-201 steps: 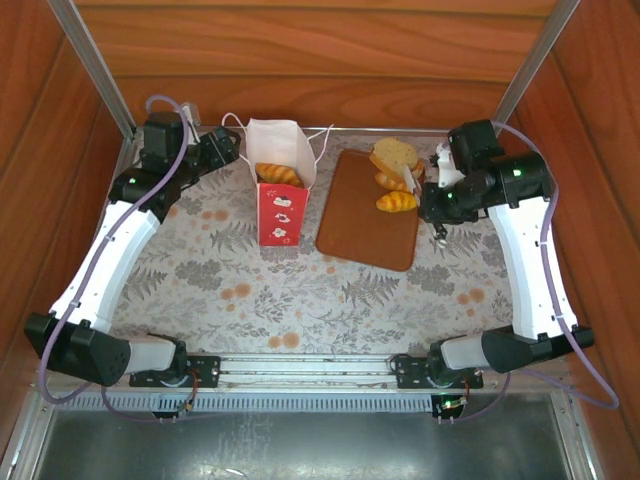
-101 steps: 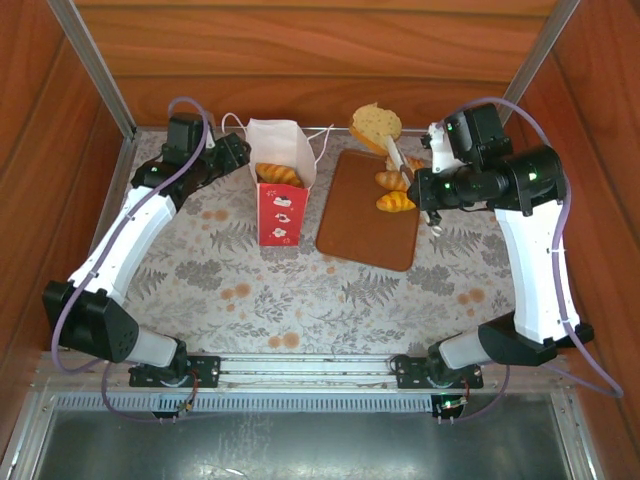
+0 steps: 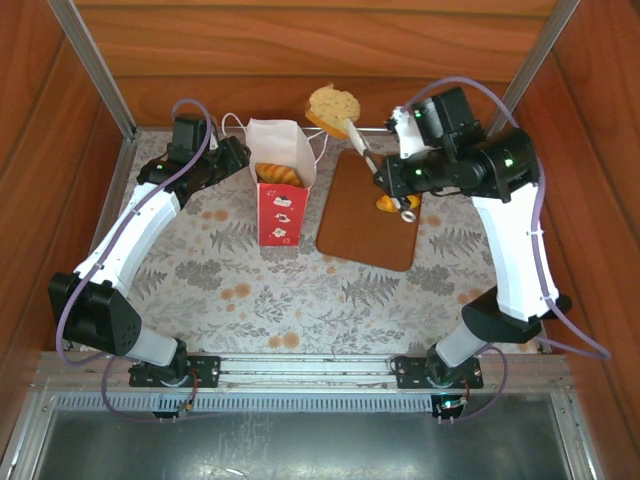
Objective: Place the fake bread into the paper bag
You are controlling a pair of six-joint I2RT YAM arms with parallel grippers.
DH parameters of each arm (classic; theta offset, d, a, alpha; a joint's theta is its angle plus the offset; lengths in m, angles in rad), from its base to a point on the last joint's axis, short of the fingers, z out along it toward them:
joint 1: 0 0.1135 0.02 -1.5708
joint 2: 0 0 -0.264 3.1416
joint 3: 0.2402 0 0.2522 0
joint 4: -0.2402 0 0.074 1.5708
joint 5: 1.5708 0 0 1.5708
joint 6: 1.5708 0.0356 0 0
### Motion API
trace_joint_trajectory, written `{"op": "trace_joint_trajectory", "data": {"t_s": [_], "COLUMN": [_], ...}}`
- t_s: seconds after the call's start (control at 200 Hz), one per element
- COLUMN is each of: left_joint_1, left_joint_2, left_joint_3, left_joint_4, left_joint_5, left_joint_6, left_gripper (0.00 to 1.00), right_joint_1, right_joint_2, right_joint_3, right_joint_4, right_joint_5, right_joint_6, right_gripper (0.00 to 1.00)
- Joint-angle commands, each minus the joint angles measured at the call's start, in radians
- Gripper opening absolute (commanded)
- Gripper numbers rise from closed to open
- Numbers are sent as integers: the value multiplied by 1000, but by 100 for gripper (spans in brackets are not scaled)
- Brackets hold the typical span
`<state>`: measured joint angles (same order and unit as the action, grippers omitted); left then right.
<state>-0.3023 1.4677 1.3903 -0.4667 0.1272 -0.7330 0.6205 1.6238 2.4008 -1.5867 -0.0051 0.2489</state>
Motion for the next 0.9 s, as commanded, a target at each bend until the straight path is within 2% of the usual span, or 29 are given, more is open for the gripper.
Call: {"op": "trace_joint_trajectory", "data": {"t_s": [0.0,0.19,0.48,0.895], "left_joint_1": [-3,-3,-3,-2], "left_joint_2": [3,-4,-20,-32], "left_joint_3": [-18,-46,-80,-80], "left_joint_4": [18,36,52,57], "left_joint_5": [-12,-15,-36,-43], "left_joint_6": [-25,-28,-33,-26], "left_gripper": [61,59,53,44], "right_joint_1": [51,92,110,110], "right_joint_2": [30,120,174,251], "right_joint_3": [39,102,40,-14], "right_joint_4": [69,107,156,170], "right_joint_5": [-8,-24,2,-56], "right_joint_6": [10,1,15,10], "right_gripper": [25,26,26,27]}}
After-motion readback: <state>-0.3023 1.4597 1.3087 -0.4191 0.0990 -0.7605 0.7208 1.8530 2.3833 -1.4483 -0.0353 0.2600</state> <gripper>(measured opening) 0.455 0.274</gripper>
